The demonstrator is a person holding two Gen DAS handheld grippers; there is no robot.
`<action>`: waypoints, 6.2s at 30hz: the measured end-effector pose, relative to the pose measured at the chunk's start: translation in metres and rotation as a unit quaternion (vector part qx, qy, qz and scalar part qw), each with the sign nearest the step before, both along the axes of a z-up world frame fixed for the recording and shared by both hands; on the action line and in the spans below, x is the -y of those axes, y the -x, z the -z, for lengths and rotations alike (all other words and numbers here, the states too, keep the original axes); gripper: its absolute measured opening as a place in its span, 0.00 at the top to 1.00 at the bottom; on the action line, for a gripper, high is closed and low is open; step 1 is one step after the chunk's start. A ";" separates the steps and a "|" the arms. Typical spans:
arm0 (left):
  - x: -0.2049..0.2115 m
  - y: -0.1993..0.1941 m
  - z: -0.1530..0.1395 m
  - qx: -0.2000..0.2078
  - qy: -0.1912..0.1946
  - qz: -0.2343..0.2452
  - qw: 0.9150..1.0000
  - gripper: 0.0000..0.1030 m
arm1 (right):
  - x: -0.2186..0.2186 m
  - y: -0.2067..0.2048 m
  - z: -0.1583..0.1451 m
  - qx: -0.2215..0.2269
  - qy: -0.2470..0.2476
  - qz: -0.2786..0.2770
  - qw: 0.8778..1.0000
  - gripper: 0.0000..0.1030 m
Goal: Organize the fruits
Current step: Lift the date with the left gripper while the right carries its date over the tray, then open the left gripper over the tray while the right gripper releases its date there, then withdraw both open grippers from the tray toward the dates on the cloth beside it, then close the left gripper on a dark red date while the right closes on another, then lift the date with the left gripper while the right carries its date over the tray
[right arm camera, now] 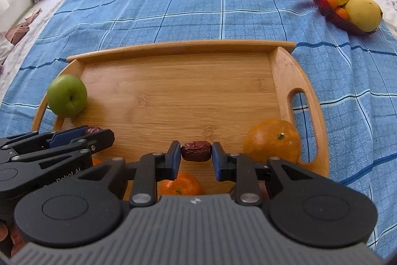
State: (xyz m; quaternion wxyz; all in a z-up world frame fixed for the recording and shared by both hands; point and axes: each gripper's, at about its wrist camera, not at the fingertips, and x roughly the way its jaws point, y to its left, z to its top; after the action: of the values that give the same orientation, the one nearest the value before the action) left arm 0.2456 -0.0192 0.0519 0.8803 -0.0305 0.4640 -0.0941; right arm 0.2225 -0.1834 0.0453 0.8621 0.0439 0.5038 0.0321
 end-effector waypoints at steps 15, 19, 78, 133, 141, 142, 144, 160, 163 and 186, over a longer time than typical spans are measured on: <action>0.006 -0.002 0.009 0.008 -0.017 0.001 1.000 0.72 | -0.003 -0.002 0.007 0.010 0.015 -0.002 1.000 0.69; 0.006 -0.002 0.010 0.011 -0.017 0.000 1.000 0.72 | -0.002 -0.002 0.008 0.013 0.012 -0.001 1.000 0.69; -0.009 0.130 -0.025 0.150 0.018 0.040 0.988 0.09 | 0.043 0.139 -0.025 0.250 -0.037 -0.018 0.967 0.11; 0.018 0.193 0.033 0.154 0.026 0.031 0.987 0.04 | 0.044 0.215 0.044 0.301 0.020 -0.001 0.953 0.27; 0.024 0.186 0.032 0.138 0.048 0.029 0.989 0.21 | 0.041 0.209 0.049 0.291 -0.006 0.027 0.956 0.46; 0.025 0.185 0.032 0.137 0.050 0.029 0.989 0.23 | 0.042 0.209 0.050 0.289 -0.010 0.032 0.957 0.48; 0.028 0.183 0.033 0.134 0.056 0.027 0.989 0.37 | 0.042 0.207 0.050 0.285 -0.018 0.040 0.958 0.49; 0.046 0.170 0.038 0.115 0.072 0.031 0.990 0.60 | 0.043 0.199 0.051 0.269 -0.026 0.068 0.960 0.62; 0.048 0.169 0.038 0.114 0.073 0.033 0.990 0.64 | 0.043 0.198 0.051 0.269 -0.025 0.067 0.961 0.62; 0.040 0.177 0.035 0.124 0.039 0.027 0.991 0.82 | 0.036 0.202 0.051 0.277 -0.023 0.054 0.959 0.68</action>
State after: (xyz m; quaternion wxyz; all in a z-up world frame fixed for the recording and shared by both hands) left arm 0.0685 -0.0596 0.0165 0.9262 -0.0404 0.3480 -0.1392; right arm 0.0205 -0.2190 -0.0056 0.9672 0.0806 0.2408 0.0077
